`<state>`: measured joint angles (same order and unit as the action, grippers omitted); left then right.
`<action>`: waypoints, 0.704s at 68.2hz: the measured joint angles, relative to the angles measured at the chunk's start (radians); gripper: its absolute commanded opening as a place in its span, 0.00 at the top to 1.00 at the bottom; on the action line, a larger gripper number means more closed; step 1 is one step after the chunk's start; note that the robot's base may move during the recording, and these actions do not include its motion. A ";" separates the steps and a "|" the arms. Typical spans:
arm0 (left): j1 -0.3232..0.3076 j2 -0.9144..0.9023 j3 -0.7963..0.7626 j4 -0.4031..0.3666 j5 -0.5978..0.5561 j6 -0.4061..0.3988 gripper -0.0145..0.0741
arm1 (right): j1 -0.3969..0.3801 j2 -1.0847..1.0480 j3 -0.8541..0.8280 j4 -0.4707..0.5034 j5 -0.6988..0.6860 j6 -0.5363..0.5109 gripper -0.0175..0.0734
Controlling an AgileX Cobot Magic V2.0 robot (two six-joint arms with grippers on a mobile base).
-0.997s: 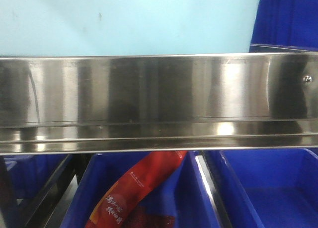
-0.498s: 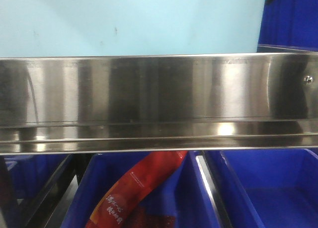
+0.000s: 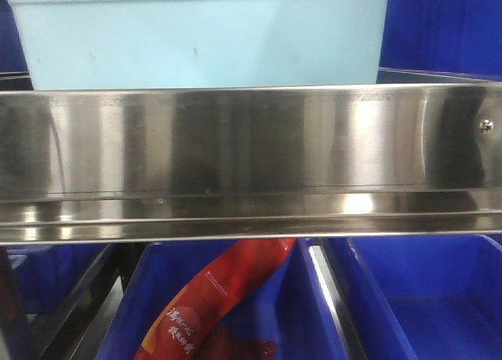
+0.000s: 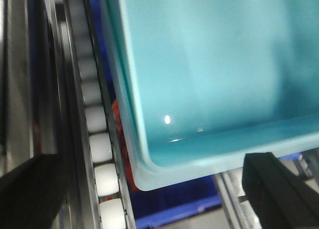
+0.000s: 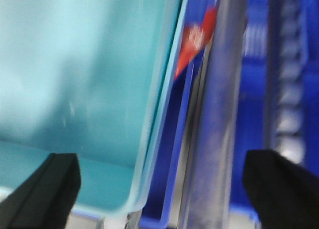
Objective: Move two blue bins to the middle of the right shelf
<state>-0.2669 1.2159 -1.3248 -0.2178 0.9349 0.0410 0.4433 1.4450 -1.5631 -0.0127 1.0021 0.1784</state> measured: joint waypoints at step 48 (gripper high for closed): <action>0.000 -0.458 0.405 0.158 -0.268 -0.012 0.96 | 0.000 -0.473 0.635 -0.127 -0.356 0.014 0.99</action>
<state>-0.2669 0.7580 -0.9200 -0.0599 0.6670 0.0286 0.4433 0.9720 -0.9284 -0.1392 0.6465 0.1926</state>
